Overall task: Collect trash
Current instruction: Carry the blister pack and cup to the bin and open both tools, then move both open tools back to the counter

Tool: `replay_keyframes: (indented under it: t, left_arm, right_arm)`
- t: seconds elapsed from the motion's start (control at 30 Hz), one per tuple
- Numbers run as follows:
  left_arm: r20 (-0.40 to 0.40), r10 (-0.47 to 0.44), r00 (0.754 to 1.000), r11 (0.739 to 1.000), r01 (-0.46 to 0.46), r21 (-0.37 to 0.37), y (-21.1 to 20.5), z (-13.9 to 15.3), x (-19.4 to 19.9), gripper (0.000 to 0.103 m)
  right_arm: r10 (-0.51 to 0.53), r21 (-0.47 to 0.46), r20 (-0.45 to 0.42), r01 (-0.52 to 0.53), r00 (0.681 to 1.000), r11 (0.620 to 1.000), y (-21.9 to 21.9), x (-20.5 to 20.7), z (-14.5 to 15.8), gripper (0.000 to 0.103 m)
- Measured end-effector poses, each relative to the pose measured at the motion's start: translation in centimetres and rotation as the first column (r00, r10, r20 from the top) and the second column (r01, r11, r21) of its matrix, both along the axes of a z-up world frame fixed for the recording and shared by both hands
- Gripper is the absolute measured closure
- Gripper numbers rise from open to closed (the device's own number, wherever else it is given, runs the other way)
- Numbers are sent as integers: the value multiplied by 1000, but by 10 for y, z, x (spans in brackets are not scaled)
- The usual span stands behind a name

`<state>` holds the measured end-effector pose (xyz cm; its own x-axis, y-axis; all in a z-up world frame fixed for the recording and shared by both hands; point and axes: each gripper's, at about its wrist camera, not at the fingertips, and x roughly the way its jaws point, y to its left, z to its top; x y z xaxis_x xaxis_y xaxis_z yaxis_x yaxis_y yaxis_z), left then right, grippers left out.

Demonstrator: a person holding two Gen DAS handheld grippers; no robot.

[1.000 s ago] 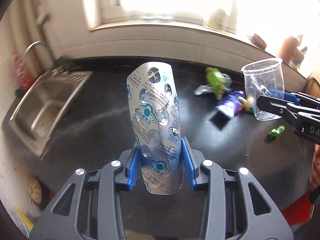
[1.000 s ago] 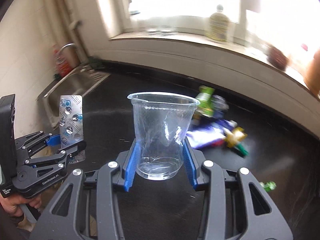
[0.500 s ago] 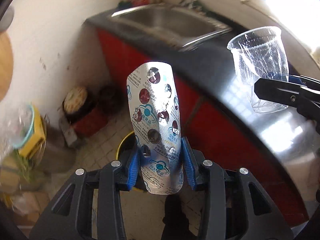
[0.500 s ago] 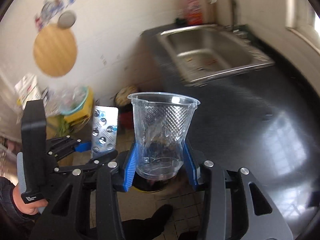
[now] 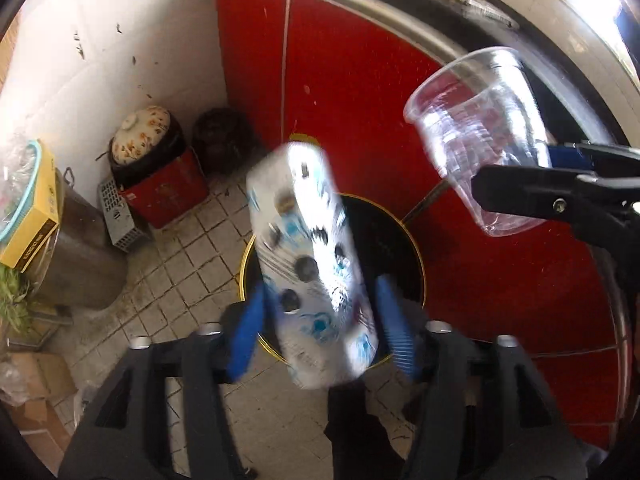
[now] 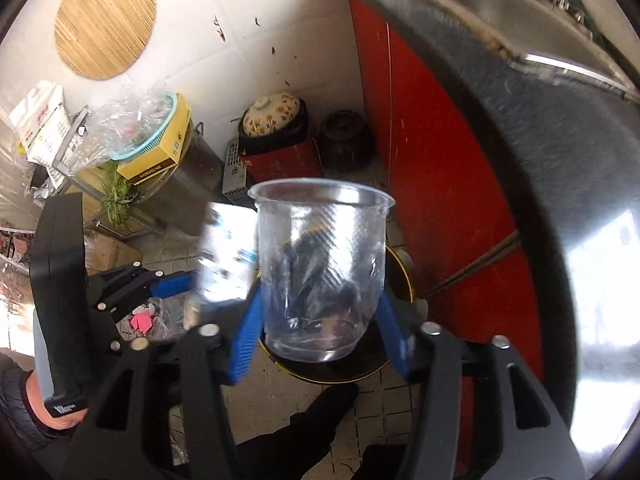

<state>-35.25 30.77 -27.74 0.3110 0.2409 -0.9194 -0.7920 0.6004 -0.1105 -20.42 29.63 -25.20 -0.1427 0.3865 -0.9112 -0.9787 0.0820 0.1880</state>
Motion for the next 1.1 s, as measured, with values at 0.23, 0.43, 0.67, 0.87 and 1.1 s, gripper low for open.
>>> replay_keyframes:
  t: [0.23,0.43,0.67,0.87,1.1]
  left_arm:
    - [-19,34,999,999,-34,-24,6,-9,-8,29]
    - [-33,8,999,999,-7,41,-4,45,-2,17]
    - [-15,-204,979,970,204,133,-37,136,78,10]
    - [42,-426,904,892,412,185,-98,190,184,10]
    - [113,-642,758,760,611,223,-214,244,310,10]
  right_arm:
    - [-20,-24,4,20,1000,1000,-7,5,-2,27]
    - [-110,37,31,109,993,993,-52,21,66,20]
    - [-370,228,74,346,926,910,-147,84,193,10]
    - [-646,318,125,586,753,745,-277,163,258,10]
    - [-854,356,131,780,503,514,-434,229,282,10]
